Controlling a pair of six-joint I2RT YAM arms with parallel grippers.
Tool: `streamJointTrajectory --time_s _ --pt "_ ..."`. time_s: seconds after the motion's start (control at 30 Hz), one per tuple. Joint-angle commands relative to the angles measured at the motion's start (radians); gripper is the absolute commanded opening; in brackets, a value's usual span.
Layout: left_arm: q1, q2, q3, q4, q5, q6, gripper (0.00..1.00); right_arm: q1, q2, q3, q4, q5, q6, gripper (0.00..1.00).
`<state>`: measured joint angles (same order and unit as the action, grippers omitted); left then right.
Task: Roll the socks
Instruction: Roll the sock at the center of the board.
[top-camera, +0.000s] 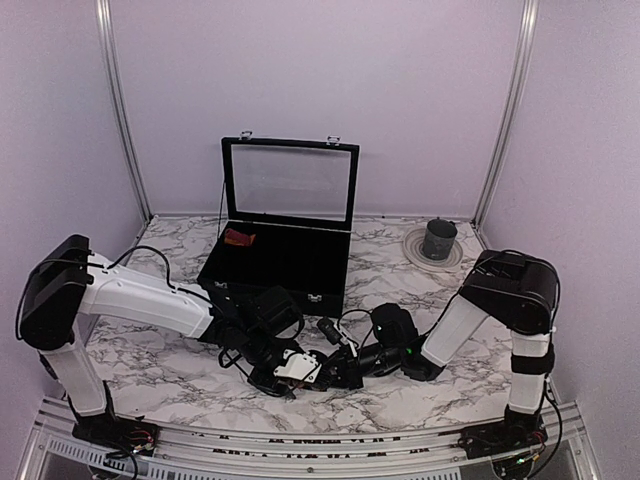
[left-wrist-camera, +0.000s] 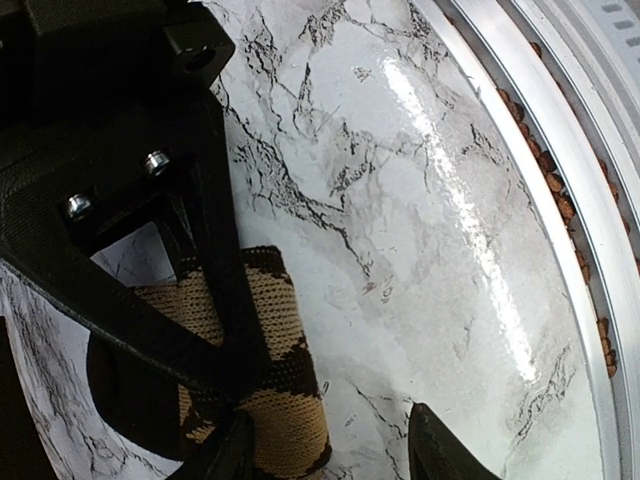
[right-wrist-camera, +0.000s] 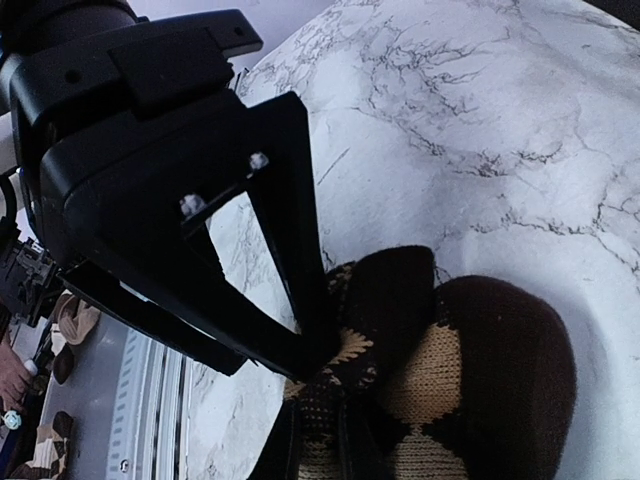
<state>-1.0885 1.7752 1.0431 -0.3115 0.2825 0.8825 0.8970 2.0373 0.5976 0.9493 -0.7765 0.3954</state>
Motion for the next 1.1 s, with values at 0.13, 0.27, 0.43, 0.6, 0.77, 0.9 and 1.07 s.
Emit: streamJointTrajectory --time_s 0.13,0.27,0.43,0.6,0.77,0.9,1.07 --pt "-0.011 0.065 0.010 0.036 -0.161 -0.028 0.52 -0.011 0.156 -0.086 -0.344 0.083 0.018 0.00" --pt "-0.011 0.075 0.001 0.059 -0.205 -0.024 0.50 -0.011 0.161 -0.089 -0.341 0.075 0.014 0.00" --pt "-0.013 0.140 0.029 0.050 -0.259 -0.011 0.41 -0.012 0.152 -0.088 -0.339 0.075 0.012 0.01" --pt "-0.018 0.178 0.034 0.027 -0.267 0.012 0.34 -0.012 0.124 -0.099 -0.307 0.081 0.020 0.04" --pt "-0.033 0.179 0.030 -0.063 -0.222 0.050 0.19 -0.013 0.075 -0.101 -0.341 0.124 -0.002 0.09" --pt "-0.044 0.181 0.049 -0.172 -0.186 0.042 0.09 -0.017 -0.049 -0.143 -0.372 0.247 -0.044 0.19" --pt "-0.044 0.205 0.099 -0.317 -0.131 0.016 0.08 -0.017 -0.276 -0.227 -0.390 0.436 -0.100 0.37"
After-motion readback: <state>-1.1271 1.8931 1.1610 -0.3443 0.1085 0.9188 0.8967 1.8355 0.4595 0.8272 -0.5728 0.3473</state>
